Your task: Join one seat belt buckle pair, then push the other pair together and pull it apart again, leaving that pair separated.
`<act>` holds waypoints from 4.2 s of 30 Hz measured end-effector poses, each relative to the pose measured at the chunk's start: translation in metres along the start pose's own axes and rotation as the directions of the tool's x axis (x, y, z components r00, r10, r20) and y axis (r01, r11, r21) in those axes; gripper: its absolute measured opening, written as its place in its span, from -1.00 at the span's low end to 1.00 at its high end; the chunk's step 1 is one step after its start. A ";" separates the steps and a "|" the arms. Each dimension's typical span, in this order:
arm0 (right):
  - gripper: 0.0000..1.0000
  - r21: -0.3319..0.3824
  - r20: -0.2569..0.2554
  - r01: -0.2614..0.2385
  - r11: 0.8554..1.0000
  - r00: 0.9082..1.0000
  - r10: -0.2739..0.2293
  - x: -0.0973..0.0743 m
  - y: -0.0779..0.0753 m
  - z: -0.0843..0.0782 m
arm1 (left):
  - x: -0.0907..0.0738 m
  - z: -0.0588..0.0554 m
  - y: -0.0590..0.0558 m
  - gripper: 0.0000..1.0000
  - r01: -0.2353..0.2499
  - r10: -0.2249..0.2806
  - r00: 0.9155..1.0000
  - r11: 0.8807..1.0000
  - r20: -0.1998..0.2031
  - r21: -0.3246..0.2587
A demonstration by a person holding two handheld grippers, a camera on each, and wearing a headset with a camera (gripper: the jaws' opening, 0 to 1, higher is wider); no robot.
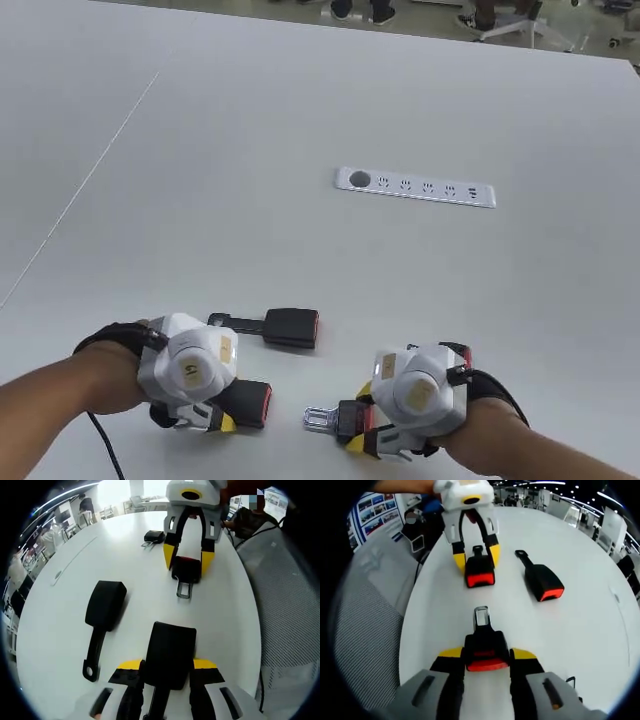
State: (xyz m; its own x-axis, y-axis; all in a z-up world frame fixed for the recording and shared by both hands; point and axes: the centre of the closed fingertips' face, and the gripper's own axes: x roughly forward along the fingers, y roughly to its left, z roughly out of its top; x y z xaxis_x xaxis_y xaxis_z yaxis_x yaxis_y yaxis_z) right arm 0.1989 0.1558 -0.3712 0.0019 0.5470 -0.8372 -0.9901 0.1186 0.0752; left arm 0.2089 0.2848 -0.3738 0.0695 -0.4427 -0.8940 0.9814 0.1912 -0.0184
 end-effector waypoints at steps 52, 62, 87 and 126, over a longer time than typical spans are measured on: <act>-0.36 -0.027 0.077 -0.010 1.000 0.997 0.012 0.038 -0.001 0.063 | 0.003 0.001 -0.001 -0.32 0.017 -0.017 1.000 1.000 -0.011 0.015; -0.36 -0.027 0.061 -0.020 0.999 0.998 0.021 0.045 0.001 0.074 | 0.002 -0.002 -0.003 -0.33 0.050 -0.046 0.998 0.994 -0.040 0.093; -0.32 -0.037 0.117 0.005 0.999 0.993 -0.001 0.042 0.001 0.071 | 0.007 -0.001 -0.006 -0.31 0.055 -0.053 0.998 0.987 -0.020 0.148; -0.35 -0.021 0.257 0.017 1.000 0.966 -0.011 0.038 0.004 0.070 | -0.003 -0.003 -0.003 -0.33 0.084 -0.100 0.991 0.982 0.089 0.171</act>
State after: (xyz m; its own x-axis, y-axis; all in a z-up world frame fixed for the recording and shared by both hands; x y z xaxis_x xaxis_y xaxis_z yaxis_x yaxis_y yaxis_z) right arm 0.2044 0.2349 -0.3646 0.0487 0.7403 -0.6705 -0.9927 0.1101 0.0495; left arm 0.2057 0.2880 -0.3724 -0.0134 -0.5355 -0.8444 0.9999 0.0007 -0.0163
